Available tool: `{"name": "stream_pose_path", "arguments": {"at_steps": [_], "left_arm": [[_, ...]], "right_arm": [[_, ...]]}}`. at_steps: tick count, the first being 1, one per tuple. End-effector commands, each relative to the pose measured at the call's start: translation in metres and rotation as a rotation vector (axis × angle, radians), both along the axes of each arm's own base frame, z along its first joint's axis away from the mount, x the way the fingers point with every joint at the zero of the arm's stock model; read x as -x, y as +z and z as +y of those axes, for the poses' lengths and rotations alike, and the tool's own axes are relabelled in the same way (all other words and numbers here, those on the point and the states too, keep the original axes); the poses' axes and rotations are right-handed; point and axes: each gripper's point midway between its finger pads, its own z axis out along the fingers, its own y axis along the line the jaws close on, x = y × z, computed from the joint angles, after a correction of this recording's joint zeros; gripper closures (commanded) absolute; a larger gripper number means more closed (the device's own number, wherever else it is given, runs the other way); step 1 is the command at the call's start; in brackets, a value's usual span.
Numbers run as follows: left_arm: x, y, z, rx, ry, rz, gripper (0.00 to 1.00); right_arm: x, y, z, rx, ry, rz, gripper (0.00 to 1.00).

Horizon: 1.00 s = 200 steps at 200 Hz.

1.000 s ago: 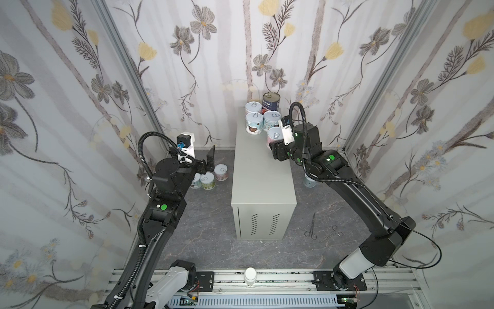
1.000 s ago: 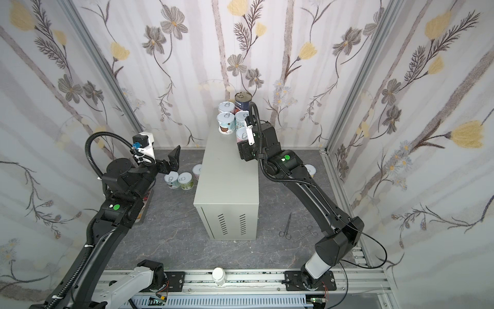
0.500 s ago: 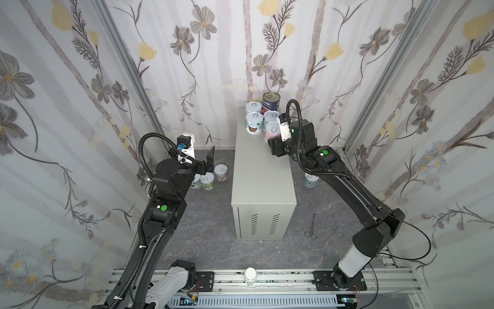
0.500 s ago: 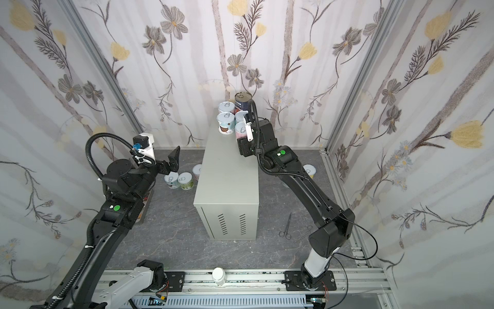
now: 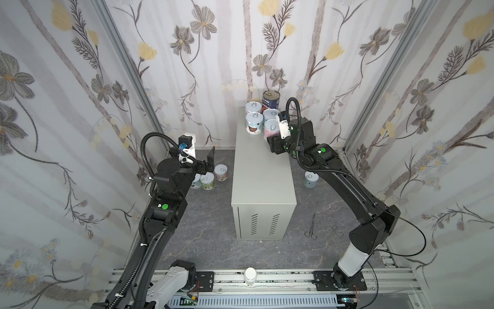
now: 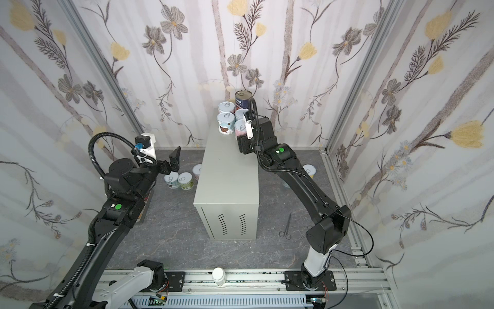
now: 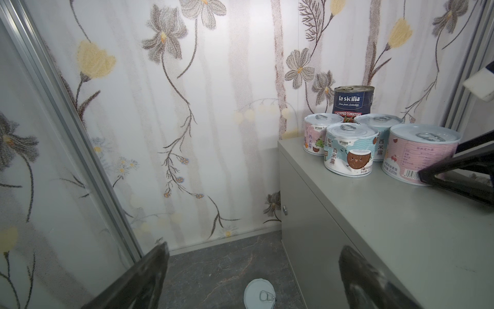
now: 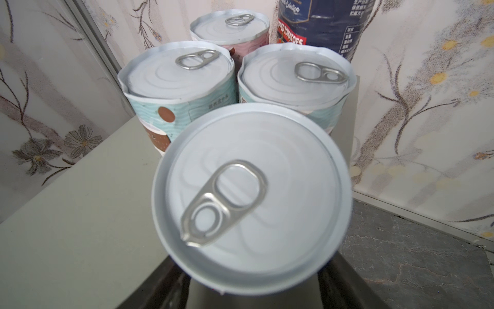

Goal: Place and organize the canned foods onto the counter
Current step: 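Lower the pink can onto the cabinet top in front of the teal cans, then open the right gripper and draw back while the left gripper lowers to floor cans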

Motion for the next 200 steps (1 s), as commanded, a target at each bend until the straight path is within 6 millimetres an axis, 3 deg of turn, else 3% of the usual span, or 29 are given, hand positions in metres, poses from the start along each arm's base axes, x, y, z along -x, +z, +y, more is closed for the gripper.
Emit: {"name": "stream_pose_path", "arguments": {"at_steps": [1,71,110,113,123,153,200], "left_arm": [[0.000,0.008,0.001,0.000,0.004,-0.037,0.00],[-0.001,0.008,0.000,-0.001,0.004,-0.037,0.00],[0.000,0.009,0.001,0.005,0.004,-0.039,0.00],[0.000,0.009,0.001,0.006,0.004,-0.039,0.00],[0.000,0.010,0.001,0.009,0.008,-0.037,0.00],[-0.003,0.011,0.004,0.029,0.022,-0.026,0.00],[-0.020,0.002,0.011,0.099,0.089,0.065,0.00]], "right_arm": [[0.000,0.012,0.002,-0.026,0.011,-0.032,0.28],[0.016,0.020,0.002,-0.033,0.029,-0.037,0.05],[0.036,0.028,-0.003,-0.050,0.032,-0.054,0.00],[0.044,0.038,-0.009,-0.065,0.031,-0.073,0.00],[0.053,0.045,-0.016,-0.079,0.019,-0.089,0.00],[0.077,0.054,-0.047,-0.111,-0.055,-0.113,0.00],[0.104,0.034,-0.097,-0.125,-0.186,-0.099,0.00]]}}
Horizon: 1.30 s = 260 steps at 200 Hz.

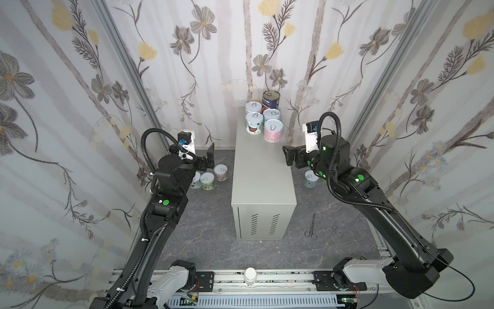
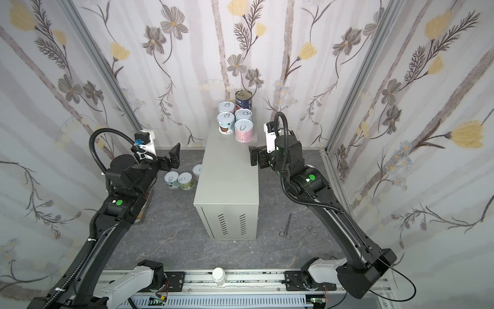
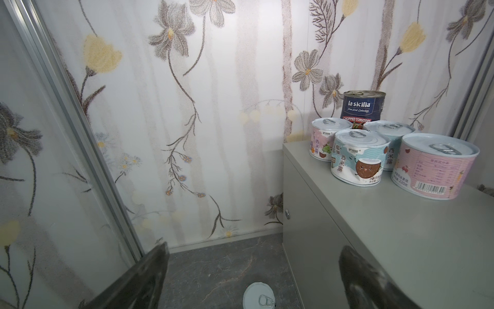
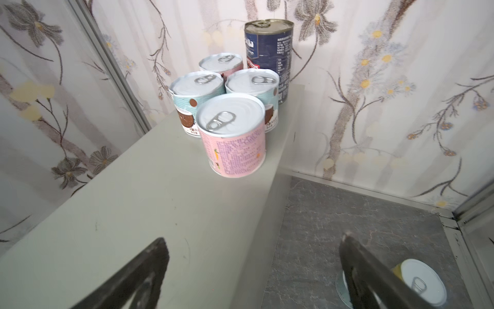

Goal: Place and organize the canned foods onto the counter
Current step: 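Open the right gripper and draw back while the left gripper lowers to floor cans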

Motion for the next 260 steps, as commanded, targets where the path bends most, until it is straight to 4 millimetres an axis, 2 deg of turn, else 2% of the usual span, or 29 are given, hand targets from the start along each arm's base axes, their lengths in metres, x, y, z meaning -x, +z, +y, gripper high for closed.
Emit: {"name": "stream_pose_path", "arguments": {"at_steps": [1,20,35,68,84,102,124,138,157,175,206,260], "left_arm": [[-0.007,-0.003,0.008,0.056,0.054,0.043,0.00],[-0.016,-0.016,0.013,0.087,0.096,0.115,0.00],[-0.023,-0.032,0.017,0.111,0.125,0.193,0.00],[-0.035,-0.072,0.018,0.157,0.131,0.348,0.00],[-0.039,-0.091,0.019,0.168,0.141,0.406,0.00],[-0.042,-0.109,0.017,0.174,0.129,0.462,0.00],[-0.046,-0.115,0.015,0.178,0.123,0.476,0.00],[-0.046,-0.110,0.015,0.185,0.119,0.469,0.00],[-0.052,-0.127,0.009,0.190,0.098,0.528,0.00],[-0.052,-0.149,0.007,0.203,0.100,0.587,0.00],[-0.055,-0.200,0.010,0.193,0.150,0.739,0.00],[-0.062,-0.251,0.026,0.180,0.244,0.818,0.01]], "right_arm": [[0.004,-0.003,-0.025,-0.036,-0.097,-0.006,0.00],[0.008,-0.013,-0.044,-0.052,-0.139,0.009,0.00],[0.009,-0.020,-0.052,-0.060,-0.151,0.021,0.00],[0.006,-0.036,-0.059,-0.065,-0.160,0.042,0.00],[0.003,-0.039,-0.053,-0.080,-0.130,0.042,0.00],[0.004,-0.022,-0.036,-0.125,-0.036,-0.011,0.00],[0.008,0.026,-0.020,-0.195,0.068,-0.141,0.00],[0.007,0.051,-0.012,-0.220,0.112,-0.188,0.00],[0.007,0.068,-0.005,-0.233,0.154,-0.220,0.00],[0.007,0.074,-0.002,-0.234,0.169,-0.243,0.00],[0.007,0.079,0.000,-0.247,0.182,-0.261,0.00],[0.006,0.047,-0.008,-0.226,0.134,-0.208,0.00]]}}
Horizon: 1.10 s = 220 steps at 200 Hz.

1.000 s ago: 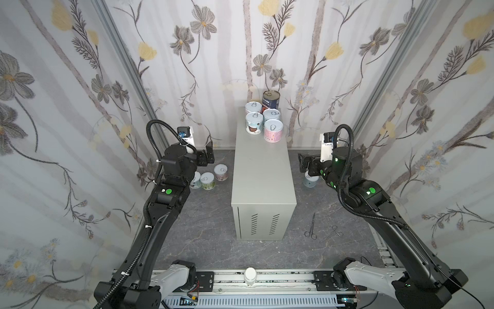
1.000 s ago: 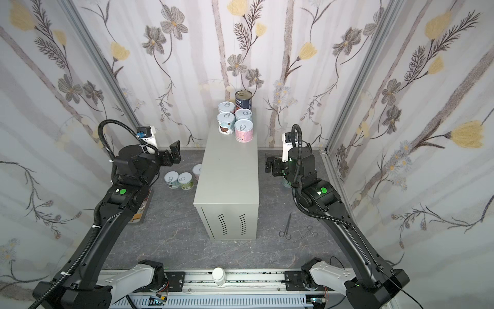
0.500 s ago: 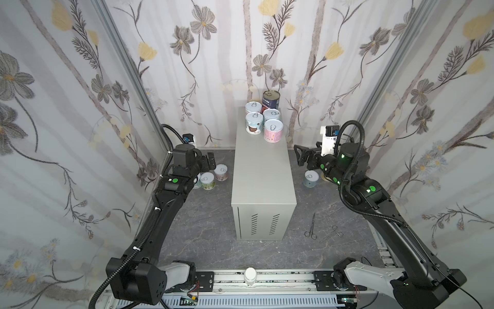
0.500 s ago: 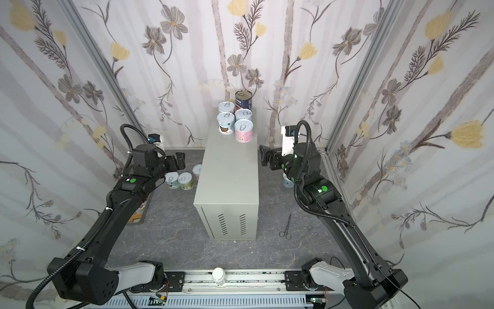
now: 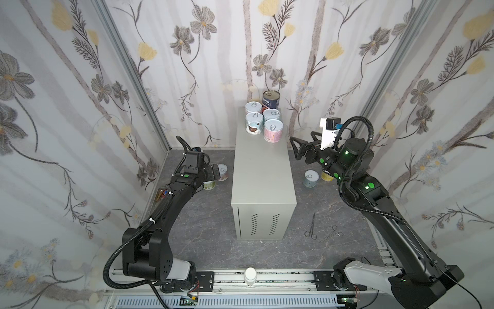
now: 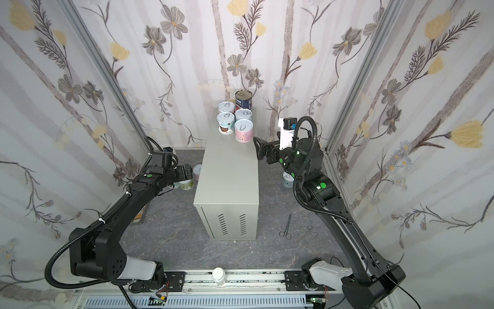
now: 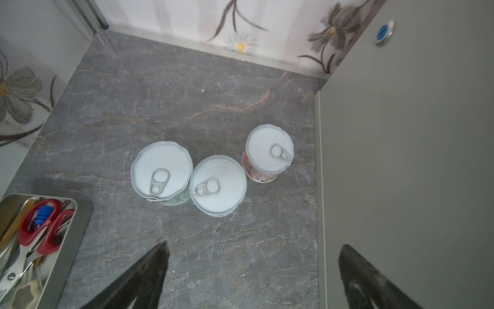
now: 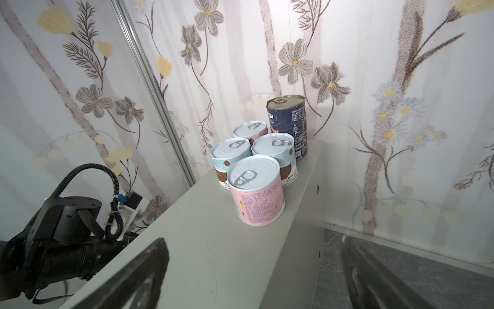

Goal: Place and organize the canned foods onto the counter
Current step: 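Open the right gripper and draw back while the left gripper lowers to floor cans, then grasp the teal coconut can on the floor with the left gripper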

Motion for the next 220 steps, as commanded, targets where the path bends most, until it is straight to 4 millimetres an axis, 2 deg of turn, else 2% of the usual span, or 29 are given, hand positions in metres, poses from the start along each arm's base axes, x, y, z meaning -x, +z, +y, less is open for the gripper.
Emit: {"name": "stream_pose_path", "arguments": {"at_steps": [1,27,83,106,123,128,178,220], "left_arm": [[-0.006,-0.012,0.011,-0.010,0.057,0.017,0.01],[-0.016,-0.024,0.023,-0.052,0.081,0.040,0.01],[-0.035,-0.051,0.070,-0.069,0.180,0.108,0.04],[-0.044,-0.063,0.075,-0.087,0.178,0.138,0.04],[-0.047,-0.082,0.079,-0.095,0.185,0.187,0.04],[-0.056,-0.074,0.081,-0.090,0.189,0.166,0.05],[-0.083,-0.083,0.097,-0.085,0.247,0.169,0.05],[-0.091,-0.098,0.103,-0.105,0.256,0.211,0.05]], "right_arm": [[0.001,-0.001,-0.006,-0.004,-0.028,-0.020,0.00],[0.002,-0.017,-0.011,0.008,-0.048,0.014,0.00],[0.003,-0.043,-0.013,0.023,-0.053,0.059,0.00],[0.002,-0.050,-0.012,0.026,-0.050,0.072,0.00],[0.002,-0.056,-0.006,0.010,-0.020,0.084,0.00],[0.002,-0.058,-0.005,0.004,-0.010,0.089,0.00],[0.005,-0.083,0.002,-0.025,0.025,0.139,0.00],[0.003,-0.093,0.001,-0.015,0.019,0.156,0.00]]}}
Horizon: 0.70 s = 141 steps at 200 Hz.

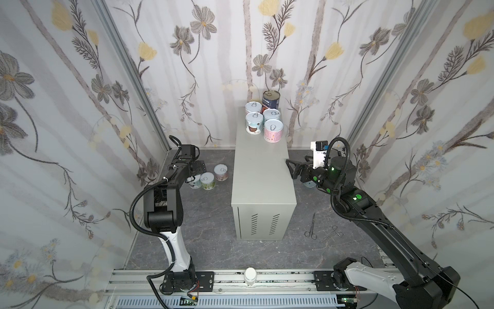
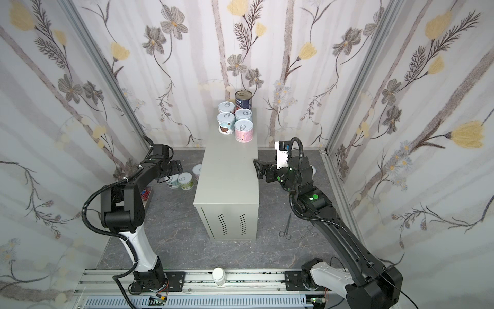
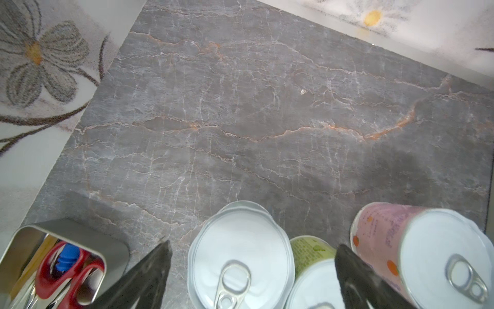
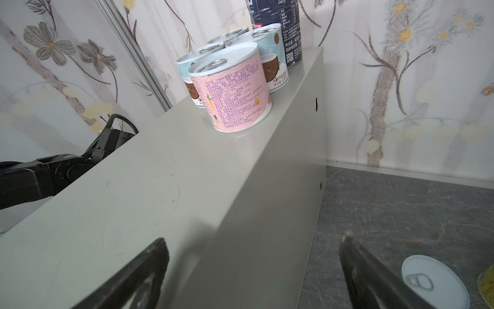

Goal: Place and organize the canned foods onto the counter
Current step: 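Grasp the teal coconut can on the floor with the left gripper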

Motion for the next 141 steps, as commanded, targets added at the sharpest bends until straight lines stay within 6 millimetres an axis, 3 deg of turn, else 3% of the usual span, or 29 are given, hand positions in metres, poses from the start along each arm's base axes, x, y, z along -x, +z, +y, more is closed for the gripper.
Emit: {"name": "stream_pose_path", "arguments": {"at_steps": [1,106,141], "left_arm": [[0.001,-0.009,0.006,-0.015,0.023,0.036,0.04],[0.013,-0.051,0.013,0.005,0.040,0.132,0.05],[0.021,-0.062,0.014,0.036,0.047,0.152,0.11]], "right_arm": [[-0.002,0.011,0.001,-0.027,0.003,-0.043,0.00],[-0.015,-0.003,0.005,-0.004,0.005,-0.023,0.00],[-0.020,-0.009,0.005,0.007,0.003,-0.012,0.00]]}}
